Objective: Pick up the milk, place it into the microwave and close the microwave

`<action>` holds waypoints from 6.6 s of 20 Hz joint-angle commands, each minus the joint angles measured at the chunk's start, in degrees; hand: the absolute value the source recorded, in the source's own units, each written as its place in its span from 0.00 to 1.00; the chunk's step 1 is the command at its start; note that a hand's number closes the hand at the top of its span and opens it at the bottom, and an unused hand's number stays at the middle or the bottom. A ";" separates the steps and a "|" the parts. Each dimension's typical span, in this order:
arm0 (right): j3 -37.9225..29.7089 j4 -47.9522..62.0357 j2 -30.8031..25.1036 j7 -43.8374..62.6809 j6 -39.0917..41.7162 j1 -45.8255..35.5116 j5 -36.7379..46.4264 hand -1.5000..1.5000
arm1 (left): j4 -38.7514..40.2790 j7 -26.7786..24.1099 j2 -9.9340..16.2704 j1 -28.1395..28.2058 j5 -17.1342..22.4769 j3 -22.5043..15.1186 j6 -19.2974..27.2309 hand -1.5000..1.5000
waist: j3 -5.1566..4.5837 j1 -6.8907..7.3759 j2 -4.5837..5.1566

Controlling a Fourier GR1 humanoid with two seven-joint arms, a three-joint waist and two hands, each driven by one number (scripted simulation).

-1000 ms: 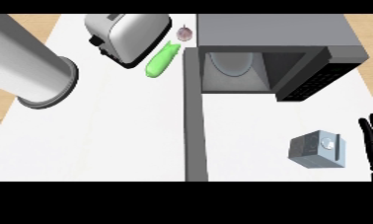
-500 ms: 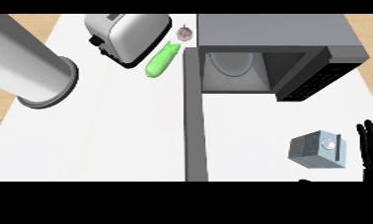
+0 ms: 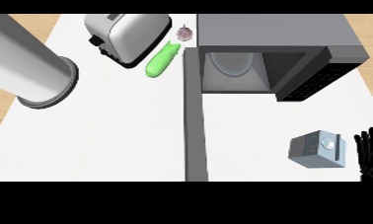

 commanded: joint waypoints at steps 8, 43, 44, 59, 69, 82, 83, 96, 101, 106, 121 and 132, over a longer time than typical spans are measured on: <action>-2.15 20.99 -2.75 -12.06 0.12 -9.61 2.76 0.00 | -1.44 2.41 -3.08 -3.44 -3.69 -1.13 -0.05 0.00 | 0.00 -0.01 0.08; 3.02 56.41 -2.53 -32.91 -3.76 -38.80 8.41 1.00 | 2.74 4.24 -3.72 -4.13 1.71 5.98 -7.92 0.00 | 0.07 0.94 0.39; 2.23 57.78 -5.80 -30.95 -0.16 -40.29 7.50 1.00 | -0.92 5.11 -3.79 -1.58 4.77 7.37 -7.93 0.00 | 0.05 1.04 0.18; 15.07 26.95 3.29 -8.50 -6.82 -35.27 8.56 1.00 | 1.68 5.37 -3.98 -1.11 5.23 10.46 -9.90 0.00 | -0.04 0.00 -0.05; 14.78 38.98 2.89 -3.61 -17.97 -51.57 13.12 1.00 | 0.99 6.12 -5.06 -0.95 5.91 10.86 -9.82 0.00 | 0.00 0.85 0.11; 8.12 70.32 -2.36 -4.06 -28.92 -74.10 18.98 1.00 | 7.01 3.32 -3.13 -4.81 3.64 10.53 -12.85 0.00 | 0.05 3.71 1.41; 7.69 71.24 -1.70 -4.07 -30.83 -75.66 19.06 1.00 | 9.93 3.85 0.73 -6.57 5.08 12.21 -12.62 0.00 | 0.04 3.33 1.30; 6.64 81.30 -8.60 -9.93 -43.20 -79.85 23.13 1.00 | 11.12 3.32 -0.67 -9.36 1.80 9.23 -12.61 0.00 | 0.13 5.53 2.88; 8.31 85.03 -10.62 -8.18 -48.52 -81.54 26.30 1.00 | 9.88 3.92 -1.40 -11.19 0.70 7.45 -11.15 0.00 | 0.18 6.56 3.42; 7.43 88.31 -13.16 -3.00 -54.39 -81.26 26.47 0.00 | 11.56 3.83 -1.11 -11.54 -0.12 6.66 -12.18 0.00 | 0.18 7.40 4.15; 7.88 87.65 -10.89 -7.76 -45.35 -83.39 26.83 0.00 | 14.55 2.90 -0.17 -14.45 -4.97 3.34 -14.68 0.00 | 0.36 6.87 3.95; -0.19 85.49 -9.17 -17.47 -30.86 -79.73 18.10 0.00 | 15.25 1.25 -1.24 -13.63 -4.71 -1.09 -20.54 0.00 | 0.31 4.87 2.67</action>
